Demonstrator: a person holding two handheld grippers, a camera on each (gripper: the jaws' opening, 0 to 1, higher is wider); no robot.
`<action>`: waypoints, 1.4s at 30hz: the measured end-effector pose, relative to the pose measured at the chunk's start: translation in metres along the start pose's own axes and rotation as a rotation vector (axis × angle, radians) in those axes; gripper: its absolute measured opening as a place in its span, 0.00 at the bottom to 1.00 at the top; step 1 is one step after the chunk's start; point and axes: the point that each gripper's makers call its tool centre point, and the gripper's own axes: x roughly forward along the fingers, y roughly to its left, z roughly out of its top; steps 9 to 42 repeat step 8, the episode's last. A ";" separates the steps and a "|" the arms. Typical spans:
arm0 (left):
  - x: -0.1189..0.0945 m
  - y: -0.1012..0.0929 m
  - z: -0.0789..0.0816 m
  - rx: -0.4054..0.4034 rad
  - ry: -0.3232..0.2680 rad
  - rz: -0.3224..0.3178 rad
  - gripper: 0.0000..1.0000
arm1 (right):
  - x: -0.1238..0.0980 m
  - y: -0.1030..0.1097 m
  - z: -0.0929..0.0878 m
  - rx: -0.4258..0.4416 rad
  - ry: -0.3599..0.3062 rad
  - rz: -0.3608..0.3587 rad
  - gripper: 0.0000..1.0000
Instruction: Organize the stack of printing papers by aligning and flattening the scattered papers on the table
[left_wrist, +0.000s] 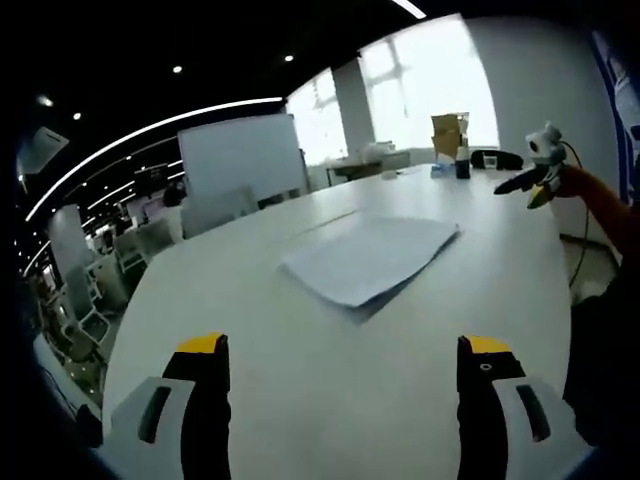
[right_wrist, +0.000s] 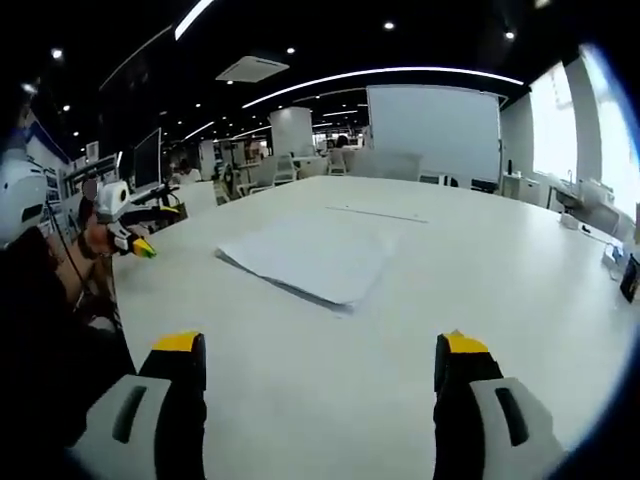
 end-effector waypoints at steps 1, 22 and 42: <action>0.000 0.000 0.000 0.000 0.000 0.000 0.97 | 0.000 0.000 0.000 -0.001 0.000 0.001 0.90; 0.000 0.000 -0.001 0.002 0.002 0.001 0.97 | 0.002 -0.002 -0.001 0.004 0.000 -0.001 0.90; 0.000 0.000 -0.001 0.002 0.002 0.001 0.97 | 0.002 -0.002 -0.001 0.004 0.000 -0.001 0.90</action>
